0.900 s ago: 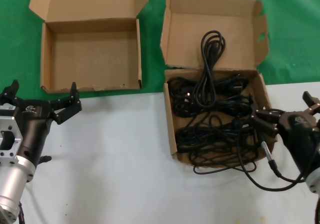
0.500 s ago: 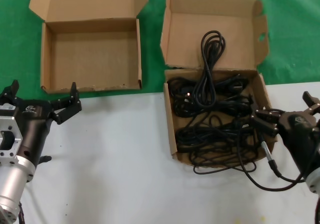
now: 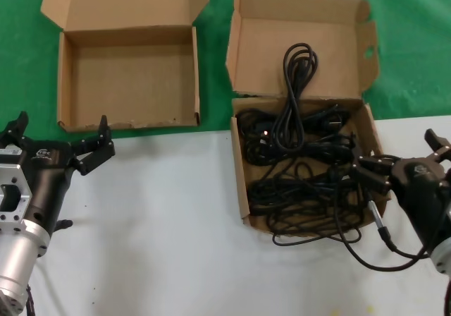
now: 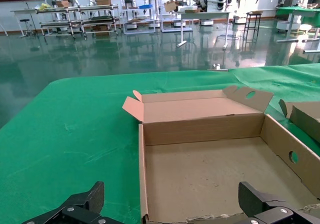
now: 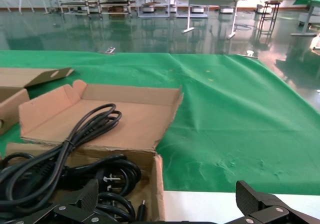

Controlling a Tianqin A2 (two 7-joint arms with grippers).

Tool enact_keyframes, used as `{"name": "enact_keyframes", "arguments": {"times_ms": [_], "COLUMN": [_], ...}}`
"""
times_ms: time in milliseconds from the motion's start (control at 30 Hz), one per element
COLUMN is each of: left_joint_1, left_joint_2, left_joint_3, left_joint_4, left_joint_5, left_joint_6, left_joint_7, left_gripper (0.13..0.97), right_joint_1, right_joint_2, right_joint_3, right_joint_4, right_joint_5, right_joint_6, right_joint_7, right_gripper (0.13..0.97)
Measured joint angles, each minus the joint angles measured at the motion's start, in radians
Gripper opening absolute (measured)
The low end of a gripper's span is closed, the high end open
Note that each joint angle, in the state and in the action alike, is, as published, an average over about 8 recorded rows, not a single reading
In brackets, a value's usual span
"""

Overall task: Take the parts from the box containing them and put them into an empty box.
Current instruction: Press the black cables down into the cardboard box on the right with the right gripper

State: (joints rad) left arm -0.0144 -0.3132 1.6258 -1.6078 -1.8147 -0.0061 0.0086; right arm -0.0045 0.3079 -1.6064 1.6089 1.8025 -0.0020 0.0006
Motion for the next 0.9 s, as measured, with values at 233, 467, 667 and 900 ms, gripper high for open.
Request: {"name": "enact_keyframes", "arguments": {"times_ms": [233,467,667,900], "left_joint_1": [0.0,0.0,0.0,0.0], "left_joint_2": [0.0,0.0,0.0,0.0], "left_joint_3": [0.0,0.0,0.0,0.0], "left_joint_4": [0.0,0.0,0.0,0.0], "left_joint_5": [0.0,0.0,0.0,0.0], "left_joint_6": [0.0,0.0,0.0,0.0], "left_joint_7": [0.0,0.0,0.0,0.0], "left_gripper": [0.92,0.833,0.73,0.668], "right_joint_1": [-0.007,0.045,0.15,0.27], "right_joint_2": [0.083,0.245,0.362,0.449], "right_joint_3": [-0.072,-0.236,-0.402,-0.56], "right_joint_4": [0.061,0.138,0.173,0.197], "right_joint_5": [0.077,0.294,0.509,0.703], "right_joint_6": [0.055,0.169,0.248,0.301], "right_joint_7": [0.017,0.029,0.03,0.02], "right_gripper": [0.966,0.966,0.966,0.966]}}
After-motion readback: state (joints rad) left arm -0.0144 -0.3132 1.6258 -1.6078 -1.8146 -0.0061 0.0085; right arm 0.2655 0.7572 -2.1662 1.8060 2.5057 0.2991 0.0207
